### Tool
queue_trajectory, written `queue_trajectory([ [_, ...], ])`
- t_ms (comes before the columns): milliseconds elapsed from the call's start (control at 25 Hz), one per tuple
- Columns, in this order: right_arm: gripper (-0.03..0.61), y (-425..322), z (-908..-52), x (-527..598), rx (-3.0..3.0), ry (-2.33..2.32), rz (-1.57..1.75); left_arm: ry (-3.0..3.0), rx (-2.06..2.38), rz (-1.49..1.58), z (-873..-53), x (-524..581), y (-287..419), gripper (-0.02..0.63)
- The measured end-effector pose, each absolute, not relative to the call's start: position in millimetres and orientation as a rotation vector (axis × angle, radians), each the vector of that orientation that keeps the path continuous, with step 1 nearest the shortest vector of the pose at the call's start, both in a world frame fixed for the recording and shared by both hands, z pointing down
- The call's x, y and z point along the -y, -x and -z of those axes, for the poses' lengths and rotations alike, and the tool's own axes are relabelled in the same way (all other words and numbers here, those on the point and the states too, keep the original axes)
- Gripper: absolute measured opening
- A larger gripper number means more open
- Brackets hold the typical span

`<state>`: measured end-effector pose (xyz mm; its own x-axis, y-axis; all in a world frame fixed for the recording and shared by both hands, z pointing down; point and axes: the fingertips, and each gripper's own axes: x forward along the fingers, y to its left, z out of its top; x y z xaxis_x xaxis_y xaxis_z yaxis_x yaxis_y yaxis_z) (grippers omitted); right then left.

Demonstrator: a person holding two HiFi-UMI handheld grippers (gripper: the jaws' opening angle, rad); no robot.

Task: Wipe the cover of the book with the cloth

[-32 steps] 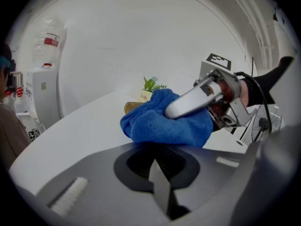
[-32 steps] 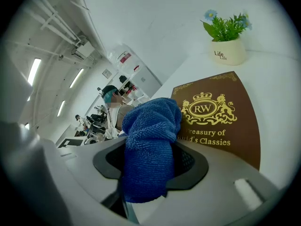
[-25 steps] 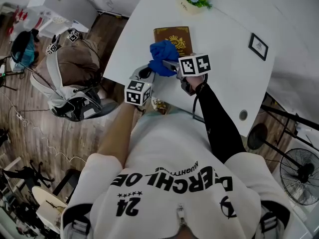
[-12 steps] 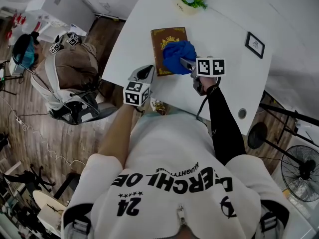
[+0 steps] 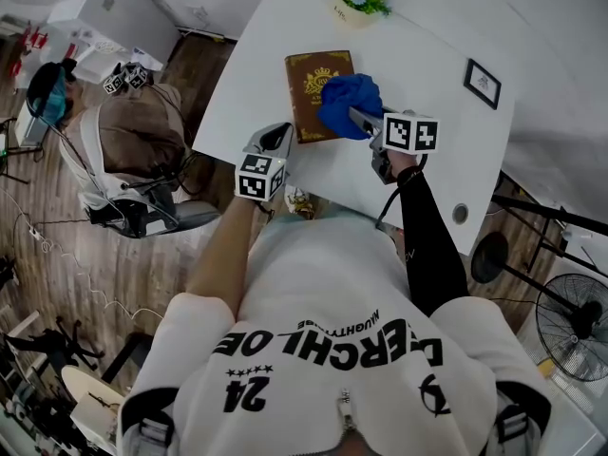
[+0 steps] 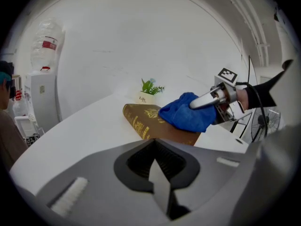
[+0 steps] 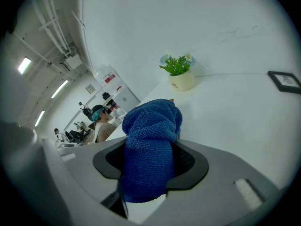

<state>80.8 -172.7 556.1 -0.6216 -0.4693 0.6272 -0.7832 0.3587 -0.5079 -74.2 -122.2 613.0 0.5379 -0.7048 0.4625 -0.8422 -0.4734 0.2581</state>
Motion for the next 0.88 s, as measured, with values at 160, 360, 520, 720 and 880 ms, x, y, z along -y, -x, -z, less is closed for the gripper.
queue_trajectory([
  [160,0.209,-39,-535,159,2.374,-0.957,-1.096,-2.329,1.262,-0.385,-611,121,75,0.056],
  [360,0.209,14,-551,125,2.34,-0.756,-1.044,-2.324,1.264,-0.38,-610,119,76,0.055],
  [520,0.207,22,-577,115,2.25,-0.779,-1.023,-2.328,1.259,-0.375,-610,117,78,0.056],
  [720,0.207,23,-576,114,2.254,-0.753,-1.01,-2.334,1.262,-0.387,-610,116,77,0.055],
  [880,0.207,18,-576,115,2.245,-0.773,-0.979,-2.346,1.248,-0.401,-611,116,76,0.056],
])
